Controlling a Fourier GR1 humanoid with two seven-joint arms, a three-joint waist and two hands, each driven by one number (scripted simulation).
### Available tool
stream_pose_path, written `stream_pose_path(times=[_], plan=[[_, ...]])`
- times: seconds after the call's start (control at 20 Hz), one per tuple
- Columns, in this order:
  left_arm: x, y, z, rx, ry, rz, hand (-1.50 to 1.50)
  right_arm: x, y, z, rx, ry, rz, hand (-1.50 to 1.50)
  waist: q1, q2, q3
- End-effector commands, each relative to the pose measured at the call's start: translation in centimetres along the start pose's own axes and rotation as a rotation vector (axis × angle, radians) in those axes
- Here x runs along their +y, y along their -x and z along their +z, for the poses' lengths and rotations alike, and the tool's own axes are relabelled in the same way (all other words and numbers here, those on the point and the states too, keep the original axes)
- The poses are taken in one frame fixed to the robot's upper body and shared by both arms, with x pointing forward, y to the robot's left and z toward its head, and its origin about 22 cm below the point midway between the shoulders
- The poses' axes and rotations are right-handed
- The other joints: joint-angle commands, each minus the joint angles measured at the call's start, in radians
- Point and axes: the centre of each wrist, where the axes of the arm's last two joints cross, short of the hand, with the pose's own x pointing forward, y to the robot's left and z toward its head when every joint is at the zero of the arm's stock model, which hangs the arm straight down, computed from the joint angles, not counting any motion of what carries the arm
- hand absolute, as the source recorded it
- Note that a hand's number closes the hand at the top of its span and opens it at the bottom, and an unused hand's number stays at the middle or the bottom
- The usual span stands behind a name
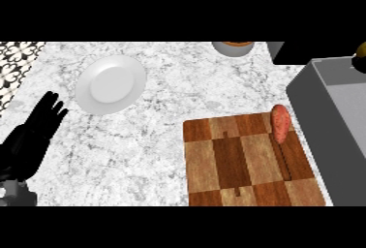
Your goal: Pick the lemon from the cutting board and place it in the cardboard box
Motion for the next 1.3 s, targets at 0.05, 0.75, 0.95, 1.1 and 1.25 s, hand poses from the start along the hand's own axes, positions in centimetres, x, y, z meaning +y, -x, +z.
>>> stream_pose_path(times=[0.05,0.75,0.95,1.1,1.25], plan=[[-0.8,-0.1,0.2,0.010,-0.002,0.012,0.00,3.2,1.7,-1.1,-0.026,-0.018,-0.014,1.50,0.004,0.000,0.000],[0.3,0.5,0.3,0.012,0.000,-0.010,0.00,13.0,10.1,-1.9,0.211,-0.307,-0.095,-1.50,0.004,0.002,0.000],[-0.2,0.7,0.9,0.000,0.007,-0.011,0.00,12.6,13.7,-3.0,0.111,-0.306,-0.155,-1.50,0.004,0.001,0.000],[-0.5,0.4,-0.2,-0.014,-0.002,-0.013,0.00,14.2,11.3,-1.3,0.057,-0.237,-0.256,-1.50,0.000,0.001,0.000],[0.9,-0.2,0.9,-0.009,-0.009,0.002,0.00,12.2,10.5,-2.3,0.118,-0.067,-0.452,-1.50,0.002,-0.005,0.001]])
